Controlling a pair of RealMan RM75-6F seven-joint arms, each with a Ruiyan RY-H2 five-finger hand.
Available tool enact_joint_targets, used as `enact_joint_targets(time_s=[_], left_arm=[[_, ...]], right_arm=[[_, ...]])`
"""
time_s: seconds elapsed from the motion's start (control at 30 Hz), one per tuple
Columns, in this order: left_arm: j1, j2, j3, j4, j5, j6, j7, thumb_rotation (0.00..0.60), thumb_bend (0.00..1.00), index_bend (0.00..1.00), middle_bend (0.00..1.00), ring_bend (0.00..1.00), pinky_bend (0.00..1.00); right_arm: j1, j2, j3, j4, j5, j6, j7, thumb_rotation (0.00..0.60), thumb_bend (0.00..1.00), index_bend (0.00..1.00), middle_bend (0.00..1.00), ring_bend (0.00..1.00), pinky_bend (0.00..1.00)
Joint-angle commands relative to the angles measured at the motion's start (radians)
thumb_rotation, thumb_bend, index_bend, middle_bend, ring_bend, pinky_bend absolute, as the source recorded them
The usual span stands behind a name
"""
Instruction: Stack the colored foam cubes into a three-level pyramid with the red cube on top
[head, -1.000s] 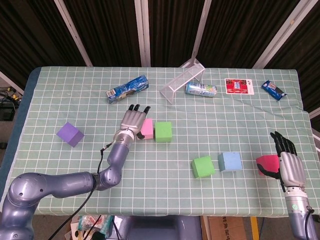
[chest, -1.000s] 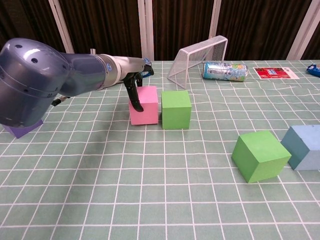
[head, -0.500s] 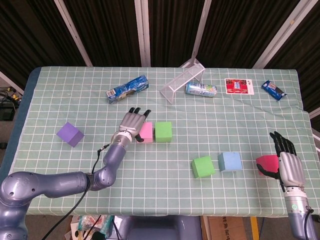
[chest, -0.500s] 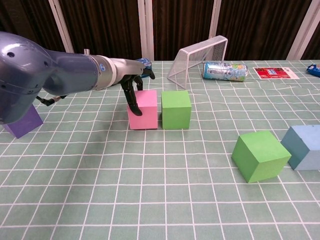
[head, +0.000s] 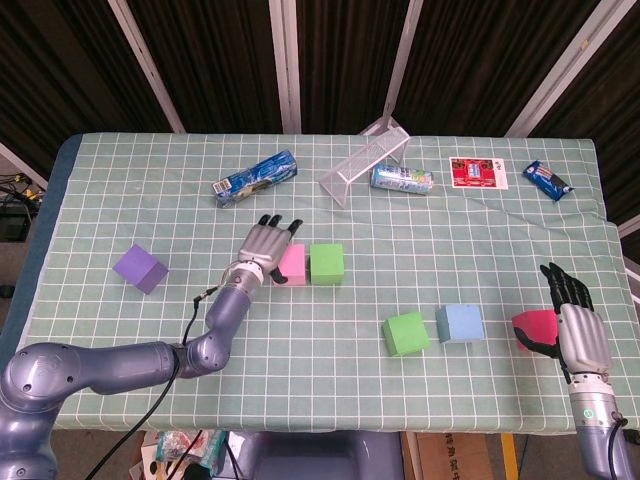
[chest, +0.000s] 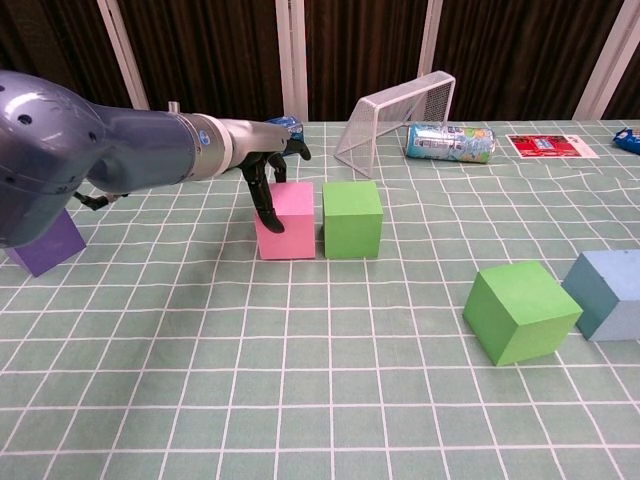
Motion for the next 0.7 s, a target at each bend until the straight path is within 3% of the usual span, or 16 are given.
enact_joint_targets(time_s=[0.03, 0.7], left_arm=[[-0.002, -0.001, 0.002, 0.003, 0.002, 0.001, -0.005, 0.6, 0.26, 0.0, 0.42, 0.05, 0.05], [-0.02, -0.021, 0.019, 0.023, 0.004, -0.001, -0.031, 0.6, 0.26, 0.0, 0.42, 0.05, 0.05]], right_arm=[[0.0, 0.0, 0.0, 0.0, 0.0, 0.0, 0.0, 0.6, 0.24, 0.0, 0.0, 0.0, 0.0], [0.0, 0.001, 0.0, 0.0, 0.0, -0.001, 0.002, 0.6, 0.24, 0.0, 0.0, 0.0, 0.0]])
